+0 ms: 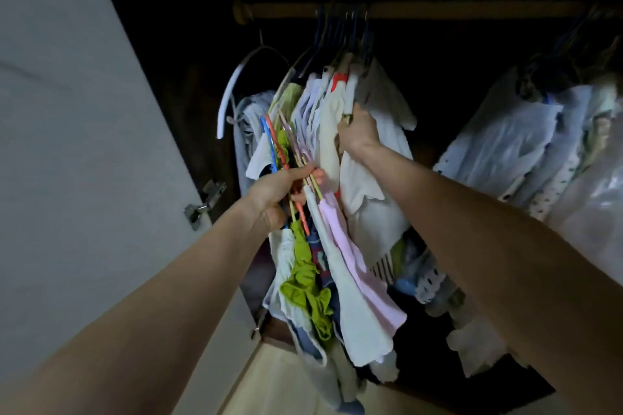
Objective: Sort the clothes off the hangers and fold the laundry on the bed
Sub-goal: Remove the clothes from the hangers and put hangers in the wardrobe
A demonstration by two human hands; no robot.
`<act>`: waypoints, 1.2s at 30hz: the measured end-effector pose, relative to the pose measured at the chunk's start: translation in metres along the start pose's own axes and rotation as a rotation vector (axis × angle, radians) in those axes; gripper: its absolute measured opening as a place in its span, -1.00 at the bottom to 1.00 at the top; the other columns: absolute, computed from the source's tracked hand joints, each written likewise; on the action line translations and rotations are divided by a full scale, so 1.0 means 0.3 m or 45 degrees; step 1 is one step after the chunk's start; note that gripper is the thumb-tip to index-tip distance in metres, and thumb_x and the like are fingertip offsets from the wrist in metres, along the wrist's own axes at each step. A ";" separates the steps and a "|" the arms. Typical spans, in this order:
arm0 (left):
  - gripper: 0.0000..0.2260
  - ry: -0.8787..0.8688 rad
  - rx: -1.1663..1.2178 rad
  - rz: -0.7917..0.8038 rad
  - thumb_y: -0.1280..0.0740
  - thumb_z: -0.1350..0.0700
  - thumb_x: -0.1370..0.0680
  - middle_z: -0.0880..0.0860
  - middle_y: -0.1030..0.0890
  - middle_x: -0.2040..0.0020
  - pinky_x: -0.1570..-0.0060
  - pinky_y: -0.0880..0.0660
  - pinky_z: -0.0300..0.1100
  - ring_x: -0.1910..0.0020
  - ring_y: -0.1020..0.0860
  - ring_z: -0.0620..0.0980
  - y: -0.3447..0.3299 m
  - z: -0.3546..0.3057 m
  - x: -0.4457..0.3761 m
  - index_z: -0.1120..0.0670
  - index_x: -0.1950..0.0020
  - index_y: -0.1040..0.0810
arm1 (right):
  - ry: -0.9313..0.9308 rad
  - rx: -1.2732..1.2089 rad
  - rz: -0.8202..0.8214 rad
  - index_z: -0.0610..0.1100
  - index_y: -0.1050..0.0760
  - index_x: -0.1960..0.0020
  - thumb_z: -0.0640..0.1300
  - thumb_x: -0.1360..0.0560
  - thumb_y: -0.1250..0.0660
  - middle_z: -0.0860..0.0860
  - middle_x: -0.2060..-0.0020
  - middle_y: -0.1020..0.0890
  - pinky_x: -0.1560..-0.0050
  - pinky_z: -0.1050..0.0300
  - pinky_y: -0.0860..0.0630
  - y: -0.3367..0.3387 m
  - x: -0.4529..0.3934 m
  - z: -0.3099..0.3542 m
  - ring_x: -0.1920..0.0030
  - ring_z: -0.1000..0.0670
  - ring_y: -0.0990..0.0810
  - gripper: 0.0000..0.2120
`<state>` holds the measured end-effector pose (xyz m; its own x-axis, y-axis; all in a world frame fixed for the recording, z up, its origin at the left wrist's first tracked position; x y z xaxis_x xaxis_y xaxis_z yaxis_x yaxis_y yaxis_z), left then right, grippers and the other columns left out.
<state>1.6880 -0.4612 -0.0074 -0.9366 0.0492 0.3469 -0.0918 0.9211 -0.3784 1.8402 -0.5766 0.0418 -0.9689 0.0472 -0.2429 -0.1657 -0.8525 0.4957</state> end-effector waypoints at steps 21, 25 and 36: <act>-0.93 0.265 -0.085 -0.011 -0.33 0.22 -0.57 0.00 -0.60 0.44 0.66 -0.19 -0.42 0.61 -0.38 -0.22 -0.027 0.117 0.196 0.21 0.08 -0.56 | -0.412 -0.438 0.603 -0.19 -0.57 0.18 -0.04 -0.59 -0.25 -0.06 0.36 -0.62 0.34 0.28 -0.51 0.124 0.653 -0.020 0.43 0.09 -0.58 -0.72; -0.88 0.322 -0.120 0.047 -0.35 0.19 -0.57 -0.02 -0.56 0.49 0.48 -0.32 -0.37 0.52 -0.42 -0.17 -0.179 0.158 0.235 0.19 0.16 -0.57 | -0.483 -0.339 0.621 -0.14 -0.51 0.27 -0.05 -0.52 -0.34 0.11 0.54 -0.54 0.41 0.32 -0.47 0.267 0.791 0.042 0.48 0.17 -0.52 -0.76; -0.80 0.504 -0.112 0.297 -0.25 0.20 -0.62 0.05 -0.51 0.33 0.68 -0.15 -0.42 0.69 -0.25 -0.18 -0.592 0.275 0.361 0.22 0.19 -0.54 | -0.234 1.118 0.185 -0.16 -0.50 0.01 0.12 -0.58 -0.18 -0.08 0.09 -0.59 0.00 0.00 -0.50 0.707 1.004 0.075 0.01 -0.13 -0.57 -0.66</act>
<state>1.5752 -0.6512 0.0266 -0.7260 0.3871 0.5684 0.1511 0.8962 -0.4172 1.5091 -0.7314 0.0925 -0.9927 0.1167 -0.0292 -0.0474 -0.1565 0.9865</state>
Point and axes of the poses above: each hand's wrist, its own x-axis away from the middle knuckle, its own y-axis out of the back of the hand, z = x × y, the point moved 10 cm from there along -x, towards the middle knuckle
